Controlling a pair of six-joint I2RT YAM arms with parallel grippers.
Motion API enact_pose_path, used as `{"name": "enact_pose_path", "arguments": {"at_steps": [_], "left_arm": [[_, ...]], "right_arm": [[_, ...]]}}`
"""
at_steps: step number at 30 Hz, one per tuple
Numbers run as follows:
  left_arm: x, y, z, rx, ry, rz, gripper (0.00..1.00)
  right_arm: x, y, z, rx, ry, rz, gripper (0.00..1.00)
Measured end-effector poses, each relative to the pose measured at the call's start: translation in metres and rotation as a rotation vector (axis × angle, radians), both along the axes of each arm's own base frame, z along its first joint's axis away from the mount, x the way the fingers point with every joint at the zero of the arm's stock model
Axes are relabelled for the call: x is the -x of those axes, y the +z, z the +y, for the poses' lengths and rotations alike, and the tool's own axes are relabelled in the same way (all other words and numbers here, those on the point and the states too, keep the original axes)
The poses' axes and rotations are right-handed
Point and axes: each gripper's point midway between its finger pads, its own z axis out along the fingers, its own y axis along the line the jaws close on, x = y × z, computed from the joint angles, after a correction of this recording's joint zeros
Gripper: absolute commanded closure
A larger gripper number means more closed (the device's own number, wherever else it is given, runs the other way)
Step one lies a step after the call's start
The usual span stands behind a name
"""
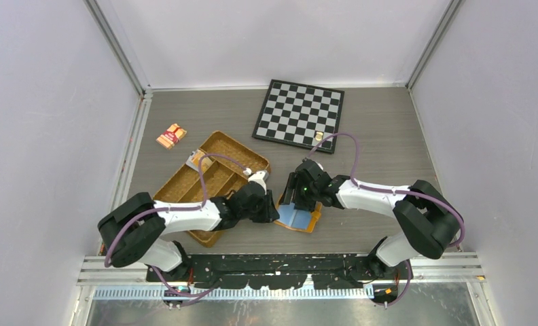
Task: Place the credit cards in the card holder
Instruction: Turn over the card holder at the center of the board.
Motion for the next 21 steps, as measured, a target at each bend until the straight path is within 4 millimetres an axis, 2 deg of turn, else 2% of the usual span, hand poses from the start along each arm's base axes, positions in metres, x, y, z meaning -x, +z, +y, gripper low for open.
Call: {"name": "enact_pose_path", "arguments": {"at_steps": [3,6,14,21], "left_arm": [[0.0,-0.007,-0.004,-0.007,-0.009,0.013,0.92],[0.002,-0.012,-0.006,-0.017,-0.014,0.025,1.0],[0.001,-0.013,-0.014,-0.015,-0.009,0.039,1.0],[0.001,-0.013,-0.013,-0.016,0.005,0.041,1.0]], "right_arm": [[-0.001,0.0,-0.001,0.005,-0.005,-0.004,0.35],[-0.002,0.001,-0.007,0.031,-0.022,-0.014,0.35],[0.008,0.002,-0.027,0.129,-0.053,-0.008,0.35],[0.027,0.009,-0.027,0.145,-0.036,-0.008,0.37]]}}
